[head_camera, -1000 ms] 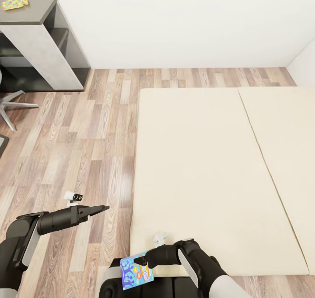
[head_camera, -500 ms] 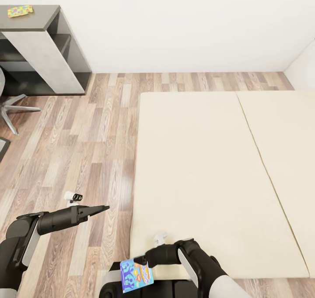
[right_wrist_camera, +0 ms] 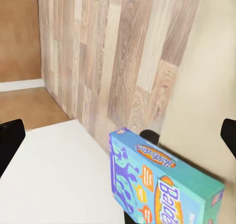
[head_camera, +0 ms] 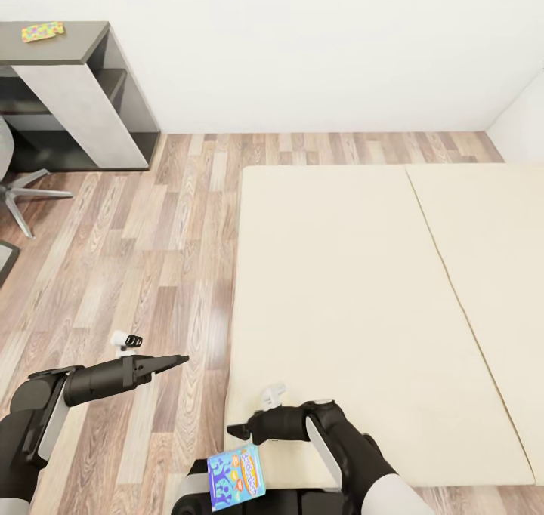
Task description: Put all the toys in the child's room - the three board games (two on the bed and one on the table), the two jigsaw puzzles on the table, and the tennis ball on the table - inside the toy box on the table in the child's room.
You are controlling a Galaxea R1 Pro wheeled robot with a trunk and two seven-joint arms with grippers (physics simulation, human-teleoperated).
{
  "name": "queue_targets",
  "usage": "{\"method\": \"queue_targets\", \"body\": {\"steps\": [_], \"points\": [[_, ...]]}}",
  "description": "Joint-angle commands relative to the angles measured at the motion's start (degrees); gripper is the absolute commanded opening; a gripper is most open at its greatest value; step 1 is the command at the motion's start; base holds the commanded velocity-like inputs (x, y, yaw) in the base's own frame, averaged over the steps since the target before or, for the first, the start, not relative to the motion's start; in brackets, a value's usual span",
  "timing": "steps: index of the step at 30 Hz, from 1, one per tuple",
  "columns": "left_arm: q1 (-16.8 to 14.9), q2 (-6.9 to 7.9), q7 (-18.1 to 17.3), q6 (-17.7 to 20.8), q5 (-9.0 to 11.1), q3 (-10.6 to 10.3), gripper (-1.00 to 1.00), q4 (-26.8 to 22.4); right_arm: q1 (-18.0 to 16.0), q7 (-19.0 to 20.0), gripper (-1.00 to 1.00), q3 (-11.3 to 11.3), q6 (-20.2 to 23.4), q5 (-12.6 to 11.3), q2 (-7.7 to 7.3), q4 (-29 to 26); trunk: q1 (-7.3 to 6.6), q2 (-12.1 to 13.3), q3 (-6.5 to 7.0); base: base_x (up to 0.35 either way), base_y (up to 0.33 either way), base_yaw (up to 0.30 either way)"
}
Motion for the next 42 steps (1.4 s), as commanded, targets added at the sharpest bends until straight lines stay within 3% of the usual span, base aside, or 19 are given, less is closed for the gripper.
{"method": "queue_targets", "body": {"steps": [1, 8, 12, 19, 24, 32, 42], "points": [[0.0, 0.03, -0.2, 0.6, -0.1, 0.0, 1.00, 0.0, 0.0, -0.1, 1.00, 0.1, 0.6, -0.6, -0.03, -0.5, 0.01, 0.0, 0.06, 0.000, 0.000, 0.000], [0.0, 0.39, -0.2, 0.6, -0.1, 0.1, 1.00, 0.0, 0.1, 0.1, 1.00, -2.0, 1.5, -1.4, -0.13, -5.4, 0.01, 0.0, 0.70, 0.000, 0.000, 0.000], [0.0, 1.98, -0.2, 0.6, 0.0, 0.0, 1.00, 0.0, 0.0, 0.2, 1.00, -3.9, 2.4, -1.8, -0.14, -9.1, 0.01, 0.0, 1.07, 0.000, 0.000, 0.000], [0.1, 4.15, -0.2, 0.5, 0.1, 0.0, 1.00, 0.1, -0.1, 1.1, 1.00, -4.7, 2.7, -1.9, -0.20, -13.8, 0.01, 0.0, 1.70, 0.000, 0.000, 0.000], [0.1, 5.76, -0.2, -1.0, 0.1, 0.8, 1.00, 1.1, 0.2, 3.1, 1.00, -5.2, 2.4, -2.2, -1.10, -17.4, 0.01, 0.0, 2.16, 0.000, 0.000, 0.000], [0.1, 6.32, -0.2, -2.6, -0.1, 2.9, 1.00, 2.9, 1.5, 4.8, 1.00, -7.7, 2.1, -4.3, -2.45, -19.3, 0.01, 0.0, 2.89, 0.000, 0.000, 0.000], [0.1, 6.36, -0.2, -4.5, -0.2, 3.4, 1.00, 3.5, 2.1, 5.7, 1.00, -11.6, 2.1, -5.8, -3.84, -21.8, 0.01, 0.0, 3.78, 0.000, 0.000, 0.000]]}}
